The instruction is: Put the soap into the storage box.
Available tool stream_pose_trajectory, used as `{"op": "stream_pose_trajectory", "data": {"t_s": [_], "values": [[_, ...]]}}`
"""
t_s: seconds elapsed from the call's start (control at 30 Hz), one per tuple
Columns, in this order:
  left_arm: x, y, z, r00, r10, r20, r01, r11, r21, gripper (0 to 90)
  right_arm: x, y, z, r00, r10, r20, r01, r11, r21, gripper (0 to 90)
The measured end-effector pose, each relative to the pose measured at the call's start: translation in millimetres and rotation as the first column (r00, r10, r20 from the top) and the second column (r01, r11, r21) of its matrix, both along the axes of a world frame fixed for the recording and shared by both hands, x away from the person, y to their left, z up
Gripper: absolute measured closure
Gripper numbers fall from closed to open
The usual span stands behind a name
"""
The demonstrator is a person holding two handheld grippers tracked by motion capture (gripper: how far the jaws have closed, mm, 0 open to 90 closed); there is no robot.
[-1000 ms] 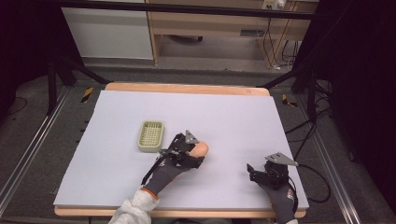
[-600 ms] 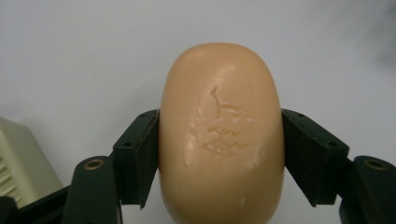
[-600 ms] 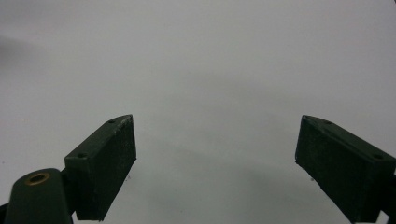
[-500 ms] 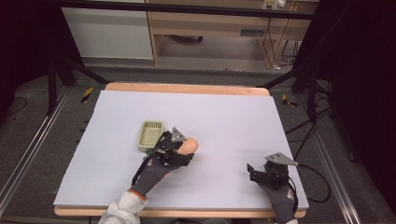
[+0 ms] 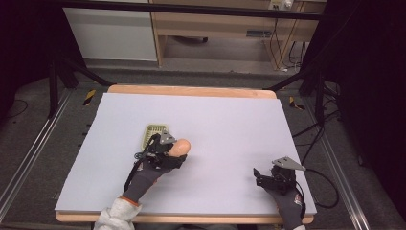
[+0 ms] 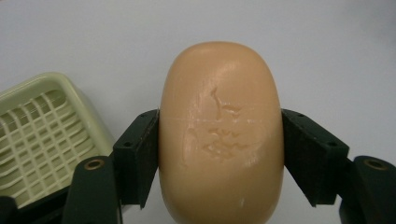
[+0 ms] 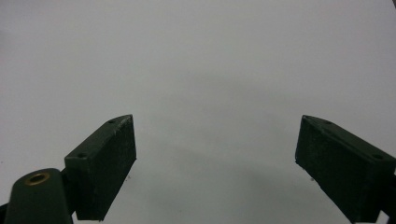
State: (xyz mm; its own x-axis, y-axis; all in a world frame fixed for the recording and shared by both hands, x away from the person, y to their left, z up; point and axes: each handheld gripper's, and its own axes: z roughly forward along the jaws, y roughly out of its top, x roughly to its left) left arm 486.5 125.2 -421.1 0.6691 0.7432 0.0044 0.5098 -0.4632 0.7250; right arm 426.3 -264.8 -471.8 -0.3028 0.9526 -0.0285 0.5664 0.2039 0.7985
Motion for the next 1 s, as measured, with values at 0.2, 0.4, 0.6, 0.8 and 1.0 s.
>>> {"op": "stream_pose_trajectory", "data": {"t_s": [0.2, 0.4, 0.6, 0.8, 1.0], "values": [[2.0, 14.5, 2.7, 0.9993, 0.035, 0.013, -0.035, 0.9992, -0.018, 31.5, -0.1, 1.4, -0.1, 0.9999, 0.007, -0.009, -0.007, 1.000, 0.006, 12.6], [6.5, 27.5, 5.9, 0.9966, 0.080, 0.021, -0.079, 0.9962, -0.036, 31.6, 0.0, 1.7, -0.2, 0.9999, 0.009, -0.007, -0.009, 1.000, 0.006, 12.6], [13.1, 37.6, 8.1, 0.9936, 0.109, 0.027, -0.108, 0.9931, -0.045, 31.5, -0.1, 1.8, 0.0, 0.9999, 0.009, -0.005, -0.009, 1.000, 0.009, 12.6], [20.8, 50.5, 11.6, 0.9883, 0.149, 0.033, -0.147, 0.9873, -0.060, 31.6, 0.3, 1.8, -0.2, 0.9999, 0.010, -0.004, -0.010, 1.000, 0.007, 12.6], [27.4, 59.1, 10.7, 0.9833, 0.179, 0.032, -0.177, 0.9824, -0.059, 31.6, 0.7, 1.4, -0.5, 0.9999, 0.009, -0.006, -0.009, 1.000, 0.007, 12.6]]}}
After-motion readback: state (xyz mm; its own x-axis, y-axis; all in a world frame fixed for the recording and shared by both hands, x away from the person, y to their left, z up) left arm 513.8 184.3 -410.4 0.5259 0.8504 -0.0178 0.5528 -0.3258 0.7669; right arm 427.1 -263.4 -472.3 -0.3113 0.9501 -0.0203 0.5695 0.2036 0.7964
